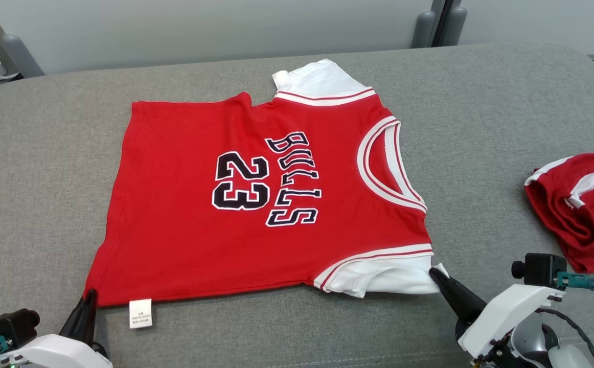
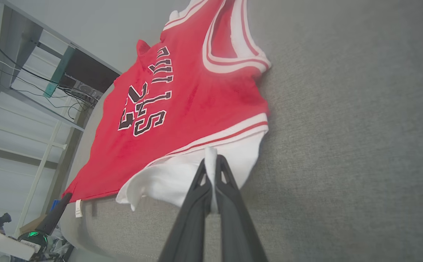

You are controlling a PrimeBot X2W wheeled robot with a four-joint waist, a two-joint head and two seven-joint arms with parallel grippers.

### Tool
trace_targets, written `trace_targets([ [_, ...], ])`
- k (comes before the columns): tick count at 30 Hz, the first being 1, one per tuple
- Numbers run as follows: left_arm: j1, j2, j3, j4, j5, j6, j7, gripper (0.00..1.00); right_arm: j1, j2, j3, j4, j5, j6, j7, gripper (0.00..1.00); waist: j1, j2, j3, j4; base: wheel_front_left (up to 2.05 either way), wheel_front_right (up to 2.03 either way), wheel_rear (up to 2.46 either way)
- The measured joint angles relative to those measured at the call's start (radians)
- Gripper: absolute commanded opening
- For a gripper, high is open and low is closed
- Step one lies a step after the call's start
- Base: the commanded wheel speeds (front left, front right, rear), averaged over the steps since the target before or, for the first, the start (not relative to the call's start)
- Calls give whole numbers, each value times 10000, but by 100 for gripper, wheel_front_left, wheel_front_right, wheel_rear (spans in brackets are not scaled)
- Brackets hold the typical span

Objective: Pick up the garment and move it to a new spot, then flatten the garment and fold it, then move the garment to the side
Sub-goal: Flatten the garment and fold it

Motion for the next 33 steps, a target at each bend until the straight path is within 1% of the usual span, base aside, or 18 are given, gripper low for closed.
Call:
trace_targets([
  [1,0,2,-2,0,6,0,0,64,0,-13,90,61,-50,0,-12,100,0,0,42,6,0,0,0],
  [2,0,4,-4,0,4,0,-2,100,0,-12,146,96,-54,0,-61,100,0,0,76,9,0,0,0],
  [7,1,27,-33,104,6,0,0,100,-46,-165,151,105,-121,0,-278,100,0,0,97,37,0,0,0],
  [9,1,38,117,148,146,0,0,100,-47,-255,12,77,-127,0,-487,100,0,0,47,60,0,0,0],
  [11,2,58,366,127,500,0,0,100,-50,-326,-255,75,-336,0,-863,100,-1,0,-31,83,0,0,0],
  [12,9,54,558,61,844,0,0,100,-54,-397,-368,77,-512,-2,-1091,100,0,0,-82,99,0,0,0],
  [15,58,-54,1325,-316,1720,0,0,100,-136,-479,-579,107,-1218,-2,-1850,100,0,0,-238,137,0,0,0],
  [20,462,-658,2439,-1306,3346,0,0,100,-258,-399,-692,313,-2479,0,-3436,100,0,0,-533,191,0,0,0],
  [25,982,-1275,3183,-2142,4462,0,-2,100,-252,-247,-834,754,-3770,0,-5035,100,0,0,-893,227,0,0,0],
  [30,1444,-1718,3540,-2750,5112,0,-2,100,-236,-79,-844,1081,-4884,0,-5584,100,0,0,-1225,264,0,0,0],
  [33,1598,-1904,3801,-2959,5246,0,-2,100,-163,86,-917,1168,-5680,0,-5722,100,0,0,-1372,292,0,0,0],
])
